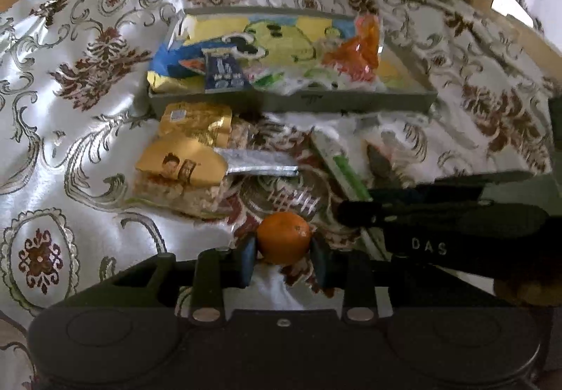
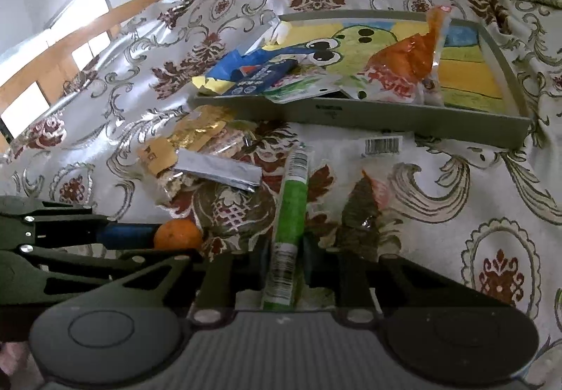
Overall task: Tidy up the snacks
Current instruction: 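Carry the mandarin and the green sausage stick over the frog-painting tray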
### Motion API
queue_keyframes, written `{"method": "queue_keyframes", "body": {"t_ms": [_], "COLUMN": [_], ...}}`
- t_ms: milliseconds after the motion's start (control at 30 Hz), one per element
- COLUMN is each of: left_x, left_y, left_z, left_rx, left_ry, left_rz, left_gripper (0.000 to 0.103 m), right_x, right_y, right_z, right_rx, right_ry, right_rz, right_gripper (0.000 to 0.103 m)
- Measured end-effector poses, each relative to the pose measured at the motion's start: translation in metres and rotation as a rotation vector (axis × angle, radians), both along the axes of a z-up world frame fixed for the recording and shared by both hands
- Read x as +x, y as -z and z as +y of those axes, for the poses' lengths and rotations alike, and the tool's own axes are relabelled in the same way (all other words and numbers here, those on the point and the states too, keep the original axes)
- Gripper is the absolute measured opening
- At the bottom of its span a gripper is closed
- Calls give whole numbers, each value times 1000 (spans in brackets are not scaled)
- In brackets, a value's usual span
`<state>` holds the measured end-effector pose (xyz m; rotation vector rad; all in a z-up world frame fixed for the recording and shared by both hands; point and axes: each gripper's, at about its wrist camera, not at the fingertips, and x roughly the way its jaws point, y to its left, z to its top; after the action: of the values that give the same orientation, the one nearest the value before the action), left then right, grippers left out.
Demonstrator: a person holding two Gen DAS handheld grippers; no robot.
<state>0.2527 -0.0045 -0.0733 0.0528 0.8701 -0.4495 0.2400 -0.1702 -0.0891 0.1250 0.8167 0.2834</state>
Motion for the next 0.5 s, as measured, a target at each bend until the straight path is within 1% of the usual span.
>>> {"method": "queue_keyframes", "body": {"t_ms": [200,300,500], "left_x": [-6,-6,-3], "left_y": [-13,-18,-32], "left_z": [3,8,20], "left_rx": [-36,-48,-102], "left_ry": [-37,-78,-157], "left_rz": [-85,-127,-201], "left_gripper": [35,35,35], "right_x": [-9,-11,-13], "right_y": [-14,-22,-33], "right_z": [-8,-13,-21], "right_rx": [43,65,138], "right_ry": [33,49,64], "right_rz": [-37,-60,-98], "right_gripper": [20,20,20]}}
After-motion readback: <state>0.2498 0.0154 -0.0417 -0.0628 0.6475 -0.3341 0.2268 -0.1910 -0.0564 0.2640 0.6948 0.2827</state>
